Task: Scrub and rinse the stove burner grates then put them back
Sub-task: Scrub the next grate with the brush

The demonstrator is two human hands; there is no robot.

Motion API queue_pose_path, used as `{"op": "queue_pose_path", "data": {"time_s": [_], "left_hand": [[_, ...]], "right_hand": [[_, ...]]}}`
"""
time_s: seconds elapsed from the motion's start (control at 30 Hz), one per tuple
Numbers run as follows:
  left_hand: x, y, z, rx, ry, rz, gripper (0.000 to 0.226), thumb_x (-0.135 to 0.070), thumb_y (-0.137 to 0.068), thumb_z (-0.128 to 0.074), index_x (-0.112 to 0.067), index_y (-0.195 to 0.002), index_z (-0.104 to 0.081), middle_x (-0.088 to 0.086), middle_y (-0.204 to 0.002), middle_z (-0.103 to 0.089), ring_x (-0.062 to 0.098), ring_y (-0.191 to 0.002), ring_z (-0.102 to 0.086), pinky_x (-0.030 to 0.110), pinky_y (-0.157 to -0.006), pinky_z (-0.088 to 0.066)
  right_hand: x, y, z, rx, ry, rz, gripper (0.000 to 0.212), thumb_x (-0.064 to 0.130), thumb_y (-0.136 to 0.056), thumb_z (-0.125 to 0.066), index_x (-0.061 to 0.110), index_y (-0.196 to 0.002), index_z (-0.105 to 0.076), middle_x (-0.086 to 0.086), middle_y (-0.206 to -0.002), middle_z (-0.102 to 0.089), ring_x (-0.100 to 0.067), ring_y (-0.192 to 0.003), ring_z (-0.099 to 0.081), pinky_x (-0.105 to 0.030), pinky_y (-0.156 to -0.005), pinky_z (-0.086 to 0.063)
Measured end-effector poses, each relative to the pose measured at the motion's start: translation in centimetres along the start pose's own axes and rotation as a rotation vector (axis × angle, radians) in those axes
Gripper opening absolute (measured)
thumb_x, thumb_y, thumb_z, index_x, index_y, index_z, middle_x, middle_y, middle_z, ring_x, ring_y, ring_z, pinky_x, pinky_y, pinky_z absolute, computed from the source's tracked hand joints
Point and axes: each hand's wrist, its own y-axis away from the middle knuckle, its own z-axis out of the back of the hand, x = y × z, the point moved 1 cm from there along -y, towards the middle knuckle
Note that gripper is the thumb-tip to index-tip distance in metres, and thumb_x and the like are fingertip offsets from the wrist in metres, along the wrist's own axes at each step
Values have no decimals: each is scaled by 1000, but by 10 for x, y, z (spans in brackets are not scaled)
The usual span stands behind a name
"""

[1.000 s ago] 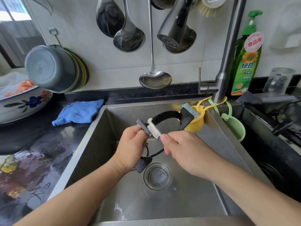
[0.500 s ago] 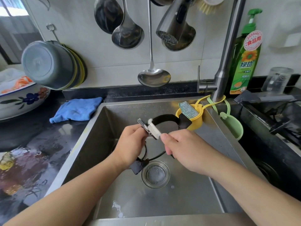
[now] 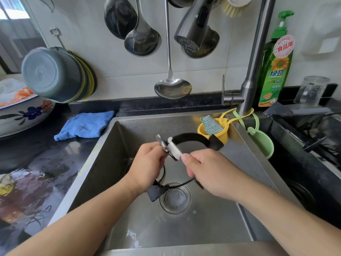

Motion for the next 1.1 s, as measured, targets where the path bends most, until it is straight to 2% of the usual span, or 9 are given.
{"op": "queue_pose_path", "data": {"time_s": [0.07, 0.17, 0.3, 0.47, 0.6, 0.8, 0.87, 1.0, 1.1], "left_hand": [[-3, -1, 4, -20, 38, 7, 31, -22, -72, -50, -25, -44, -39, -6, -47, -29, 8, -42, -23, 24, -44, -21], [2, 2, 1, 25, -72, -44, 31, -24, -76, -50, -24, -47, -40, -6, -49, -30, 8, -46, -25, 24, -46, -22], [11, 5, -12, 114, -134, -64, 34, -23, -81, -49, 4, -61, -40, -4, -51, -29, 10, -48, -24, 26, -48, -21], [-2, 1, 1, -9, 10, -14, 27, -20, -73, -50, -20, -50, -36, -3, -49, -27, 9, -44, -22, 23, -45, -19], [-2, -2, 12, -49, 95, 25, 28, -20, -73, -47, -19, -49, -33, -1, -48, -24, 13, -44, -18, 21, -47, -17], [3, 5, -10, 120, 33, 81, 21, -18, -69, -48, -15, -56, -32, 0, -56, -21, 13, -46, -16, 21, -45, -14], [4, 2, -9, 104, 52, 111, 21, -19, -67, -48, -10, -58, -30, 1, -58, -20, 13, -48, -15, 22, -47, -12], [1, -6, 7, 21, 210, 176, 30, -24, -64, -47, -15, -68, -19, -2, -59, -12, 11, -50, -8, 24, -49, -6], [0, -6, 14, 25, 299, 207, 21, -26, -66, -44, -20, -63, -25, -3, -57, -10, 11, -45, -8, 27, -48, -4]], "right_hand": [[3, 0, -1, -3, -16, 19, 50, 46, -104, -36, 16, -71, -59, 4, -57, -50, -11, -55, -46, -28, -54, -34], [7, -3, -3, -61, -23, 53, 50, 44, -104, -36, 15, -72, -60, 3, -58, -51, -13, -57, -48, -29, -54, -34], [5, -5, 1, -107, 6, 35, 51, 43, -105, -35, 12, -75, -62, 1, -61, -50, -14, -59, -47, -30, -53, -32], [2, 1, 0, -21, 58, 45, 53, 46, -105, -34, 8, -80, -60, 0, -63, -48, -15, -61, -45, -32, -56, -33], [2, -1, -3, -24, 48, 68, 53, 47, -105, -35, 7, -79, -57, -1, -63, -47, -17, -61, -45, -33, -56, -33], [-1, -7, -3, -136, 69, 89, 51, 46, -104, -38, 6, -78, -57, -3, -61, -48, -19, -59, -44, -34, -53, -29], [-4, -6, -3, -130, 79, 92, 52, 47, -104, -38, 6, -78, -56, -3, -60, -45, -17, -57, -41, -33, -53, -27], [-8, -4, -5, -86, 95, 80, 53, 49, -103, -39, 7, -79, -58, -4, -62, -47, -17, -57, -41, -34, -53, -27], [-7, -7, -7, -95, 87, 64, 51, 49, -103, -39, 9, -80, -59, -5, -65, -49, -16, -60, -41, -34, -53, -27]]}}
